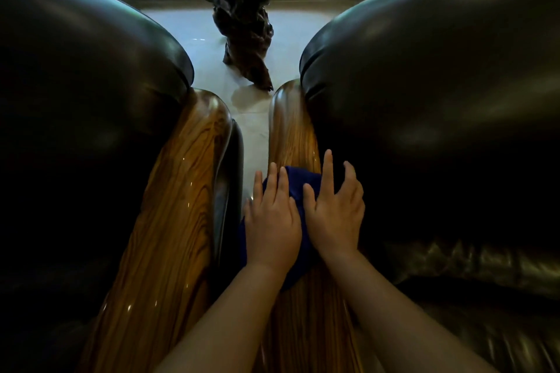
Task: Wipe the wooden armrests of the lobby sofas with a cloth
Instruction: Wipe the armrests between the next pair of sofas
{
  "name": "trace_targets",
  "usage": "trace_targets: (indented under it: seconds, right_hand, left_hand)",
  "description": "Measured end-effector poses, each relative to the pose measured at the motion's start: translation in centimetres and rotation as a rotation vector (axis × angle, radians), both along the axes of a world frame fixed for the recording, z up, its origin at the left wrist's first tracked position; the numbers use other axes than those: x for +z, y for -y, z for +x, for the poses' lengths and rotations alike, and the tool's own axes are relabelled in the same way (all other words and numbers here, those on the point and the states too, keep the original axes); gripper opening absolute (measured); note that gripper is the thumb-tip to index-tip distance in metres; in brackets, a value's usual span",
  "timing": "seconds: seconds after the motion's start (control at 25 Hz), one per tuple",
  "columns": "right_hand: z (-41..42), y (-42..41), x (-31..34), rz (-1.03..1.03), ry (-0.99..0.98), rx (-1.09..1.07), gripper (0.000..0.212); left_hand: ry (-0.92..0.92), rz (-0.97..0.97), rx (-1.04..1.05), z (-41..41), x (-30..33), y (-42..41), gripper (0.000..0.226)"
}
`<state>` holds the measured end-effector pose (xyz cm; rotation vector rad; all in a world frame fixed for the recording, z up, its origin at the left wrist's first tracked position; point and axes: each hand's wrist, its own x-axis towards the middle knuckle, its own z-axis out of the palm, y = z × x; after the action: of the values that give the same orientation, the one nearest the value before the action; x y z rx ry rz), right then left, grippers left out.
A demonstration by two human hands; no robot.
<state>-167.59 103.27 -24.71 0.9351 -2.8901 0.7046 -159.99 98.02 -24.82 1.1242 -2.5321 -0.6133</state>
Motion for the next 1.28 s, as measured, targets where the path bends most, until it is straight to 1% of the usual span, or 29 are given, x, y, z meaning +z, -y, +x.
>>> trace_targets:
  seconds: [0.12,0.24,0.32,0.36,0.4,0.48,0.52,0.56,0.68,0.84,0.96,1.08,1.28]
  right_hand:
    - [-1.7,2.0,0.4,-0.057,-0.088,-0.064,0.047]
    - [-2.9,3.3,0.5,-0.16,-0.203,-0.016,0.028]
    - [-3.0,3.5,0.4,-0.23,-0.193,0.051,0.02]
    - [-2.8,3.4,0.3,-0.276,-0.155,0.066,0.019]
    - [-2.5,3.1,0.0,-0.332,-0.085,0.071,0.023]
    - [-1.8,2.6,-0.3,-0.403,0.146,0.13,0.039]
    - [-1.4,2.3,-0.6,-0.376,0.24,0.192,0.047]
    - [-1.2,1.8,-0.9,-0.322,0.281,0.248,0.053]
    - [-0.9,0.6,-1.3,-0.251,0.309,0.317,0.059]
    - [1.0,-1.6,-1.4,-0.259,0.355,0.315,0.053]
    - [3.2,-4.2,-1.4,-0.203,0.306,0.307,0.053]
    - [5.9,-7.5,-1.2,-0.144,0.248,0.312,0.054]
    - [9.2,-11.9,-1.5,-0.048,0.23,0.299,0.058]
  left_hand:
    - [0.005,0.028,0.027,-2.0,0.2,2.1,0.052]
    - [0.003,0.042,0.022,-3.4,0.2,3.4,0.05]
    - [-0.008,0.048,0.016,-3.6,0.2,3.6,0.05]
    - [-0.019,0.049,0.016,-3.5,0.3,3.5,0.05]
    - [-0.032,0.053,0.012,-3.4,0.4,3.4,0.049]
    - [-0.076,0.086,0.004,-3.0,0.6,3.1,0.049]
    - [-0.097,0.108,-0.002,-2.8,0.6,2.9,0.049]
    - [-0.104,0.122,-0.01,-2.6,0.6,2.7,0.049]
    - [-0.067,0.104,-0.038,-1.8,0.1,2.3,0.049]
    - [-0.112,0.061,-0.062,0.2,-0.1,0.2,0.047]
    - [-0.122,0.045,-0.071,2.5,-0.2,-2.3,0.049]
    - [-0.07,0.042,-0.075,5.4,-0.2,-5.6,0.049]
    - [0.018,0.002,-0.078,8.8,-0.4,-10.2,0.05]
